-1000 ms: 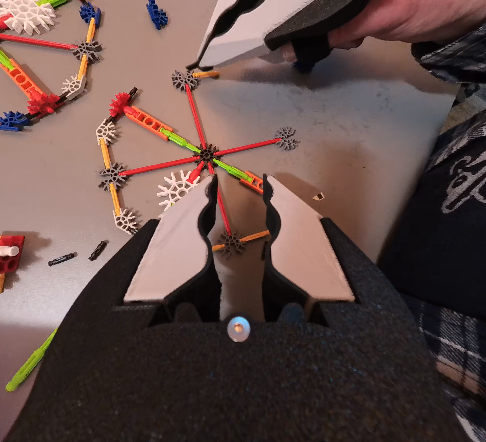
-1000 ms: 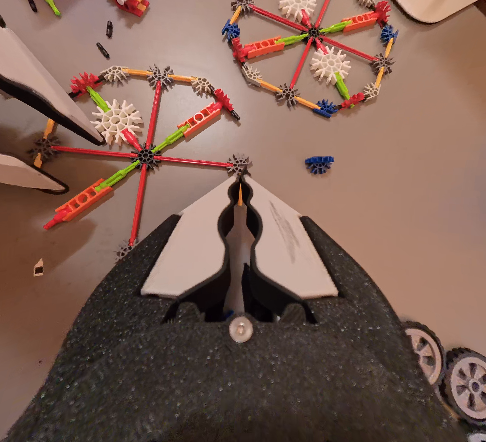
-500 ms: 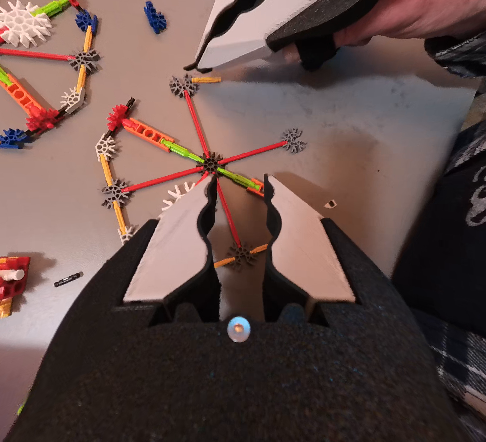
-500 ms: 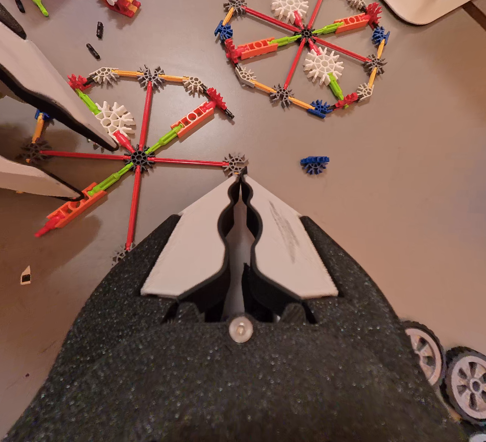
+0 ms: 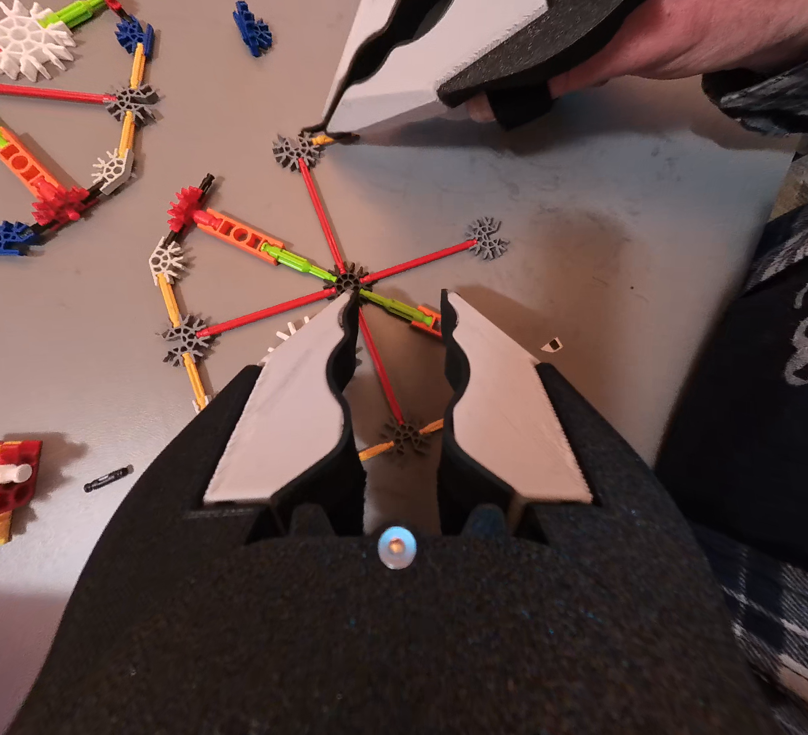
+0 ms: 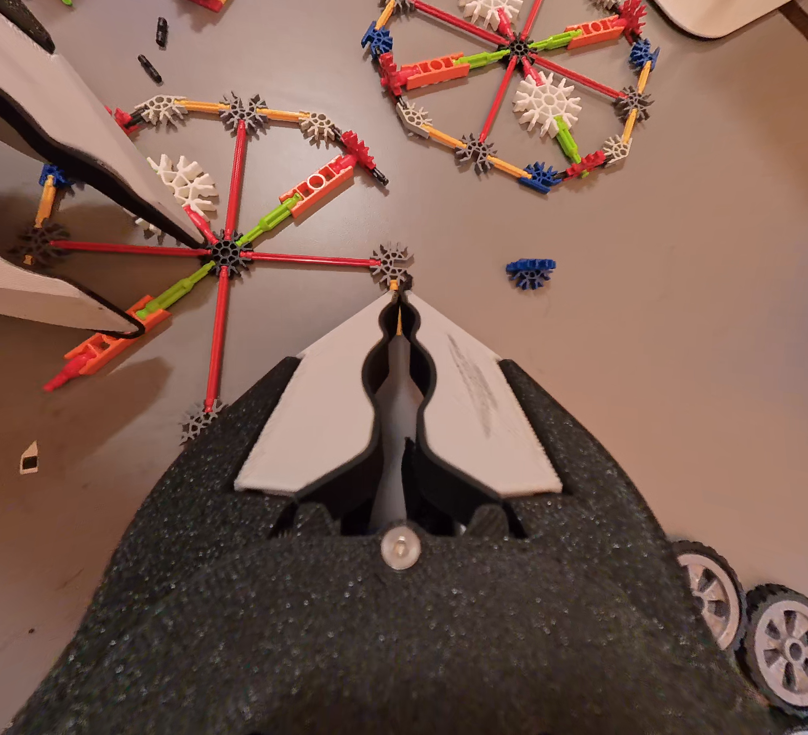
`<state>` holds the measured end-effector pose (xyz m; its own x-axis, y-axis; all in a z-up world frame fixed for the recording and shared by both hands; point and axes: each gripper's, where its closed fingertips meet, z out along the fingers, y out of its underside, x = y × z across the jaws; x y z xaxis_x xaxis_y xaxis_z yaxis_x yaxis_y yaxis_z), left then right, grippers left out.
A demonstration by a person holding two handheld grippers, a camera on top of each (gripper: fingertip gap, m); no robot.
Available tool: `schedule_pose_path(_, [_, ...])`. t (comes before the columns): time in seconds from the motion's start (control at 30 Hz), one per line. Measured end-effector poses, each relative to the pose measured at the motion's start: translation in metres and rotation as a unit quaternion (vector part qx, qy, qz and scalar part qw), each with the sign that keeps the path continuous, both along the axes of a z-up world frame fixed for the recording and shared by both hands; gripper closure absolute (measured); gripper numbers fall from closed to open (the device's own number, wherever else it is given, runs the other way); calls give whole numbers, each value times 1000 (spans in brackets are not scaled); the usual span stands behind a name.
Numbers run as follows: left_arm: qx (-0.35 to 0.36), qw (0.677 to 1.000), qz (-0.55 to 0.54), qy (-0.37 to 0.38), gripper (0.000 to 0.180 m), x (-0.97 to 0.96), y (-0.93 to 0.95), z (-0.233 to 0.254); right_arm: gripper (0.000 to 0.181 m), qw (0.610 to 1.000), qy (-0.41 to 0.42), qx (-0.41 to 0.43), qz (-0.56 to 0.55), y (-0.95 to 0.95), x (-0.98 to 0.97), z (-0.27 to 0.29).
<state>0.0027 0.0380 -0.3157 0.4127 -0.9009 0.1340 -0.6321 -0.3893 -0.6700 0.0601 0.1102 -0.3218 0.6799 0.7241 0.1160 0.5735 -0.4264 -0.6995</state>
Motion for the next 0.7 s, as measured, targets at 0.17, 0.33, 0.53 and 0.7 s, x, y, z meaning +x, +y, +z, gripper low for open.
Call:
schedule_pose_path(0.17, [-1,1000,-2,2,145,1,-1,-2,181,1000,-2,4,2,1,-2,2])
schedule_pose_path(0.33, [9,1000,7,-1,144,1,6,2,169,1000,1,-1,3,-2,-2,1])
schedule_pose_path(0.53, [23,1000,9,17,141,1,14,-5,179,1000,-23,7,9,-1,-2,-5])
schedule_pose_path(0.7, [27,999,5,21,140,2,14,-5,180,1000,-14,13,3,2,-1,-2])
